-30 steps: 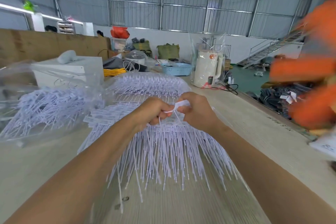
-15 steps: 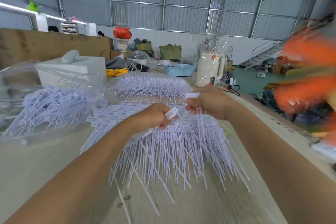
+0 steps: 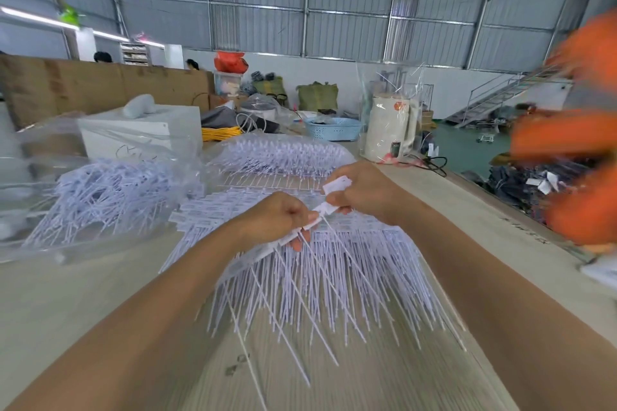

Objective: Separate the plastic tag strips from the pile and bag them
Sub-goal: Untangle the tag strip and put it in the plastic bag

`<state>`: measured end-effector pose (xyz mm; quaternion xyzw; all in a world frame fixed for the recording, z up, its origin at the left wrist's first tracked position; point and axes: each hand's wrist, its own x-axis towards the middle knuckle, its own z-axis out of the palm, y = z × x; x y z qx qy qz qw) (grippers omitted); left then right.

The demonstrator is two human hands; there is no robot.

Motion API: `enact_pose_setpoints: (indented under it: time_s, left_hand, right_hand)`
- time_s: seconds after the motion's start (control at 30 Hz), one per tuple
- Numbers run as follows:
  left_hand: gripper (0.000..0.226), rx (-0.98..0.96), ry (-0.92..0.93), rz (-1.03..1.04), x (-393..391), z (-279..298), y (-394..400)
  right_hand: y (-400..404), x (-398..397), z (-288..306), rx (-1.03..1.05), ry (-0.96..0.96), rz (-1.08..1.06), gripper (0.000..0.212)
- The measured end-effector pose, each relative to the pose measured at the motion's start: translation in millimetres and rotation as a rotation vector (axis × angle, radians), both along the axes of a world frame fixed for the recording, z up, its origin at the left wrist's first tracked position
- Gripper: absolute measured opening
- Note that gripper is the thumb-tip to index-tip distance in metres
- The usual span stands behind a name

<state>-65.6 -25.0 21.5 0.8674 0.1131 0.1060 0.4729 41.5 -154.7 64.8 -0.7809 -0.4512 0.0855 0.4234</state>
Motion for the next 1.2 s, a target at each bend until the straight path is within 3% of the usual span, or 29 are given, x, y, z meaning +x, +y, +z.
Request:
enact_pose_setpoints:
  time_s: [0.17,0.43,0.57,0.63,0.73,0.77,0.87,0.97,1.03,1.13,1.2]
  left_hand:
    - [0.029,-0.020,-0.072,0.138,5,4,-4]
    - [0.016,-0.209,-0.081,0.161,7,11,-6]
    - [0.036,-0.235,-0.003,0.063,4,14,-4]
    - [0.032,-0.193,0.029,0.032,2,11,-7]
    - [0.012,-0.241,-0.002,0.035,2,7,-6]
    - [0.013,-0.218,0.003,0.044,2,7,-6]
    - [0.038,-0.022,0.076,0.011,5,9,-7]
    - [0.044,0.080,0.069,0.013,11,7,-10]
    - [0.038,0.103,0.045,0.061,12,5,-11]
    - [0.017,0.091,-0.007,0.110,13,5,-8]
    - [0.020,0.093,-0.038,0.126,12,7,-8]
  right_hand:
    - [-4,-1,2,-0.192,-0.142,0.018,0.004]
    - [1,2,-12,0.003,-0.245,-0.070,0.007]
    - [-2,9,-14,0.012,-0.413,-0.162,0.017]
    - [-13,24,-11,0.109,-0.278,-0.276,0.024]
    - [-30,44,5,0.284,0.131,-0.337,0.005]
    - [-34,46,11,0.300,0.199,-0.323,0.015]
    - [-36,38,24,0.274,0.200,-0.195,0.021]
    - [-33,20,37,0.310,0.116,-0.120,0.014]
    - [-31,8,43,0.259,0.025,-0.059,0.012]
    - [-26,-9,42,-0.061,-0.122,0.042,0.010]
    - [-18,-14,32,-0.221,-0.142,0.066,0.010]
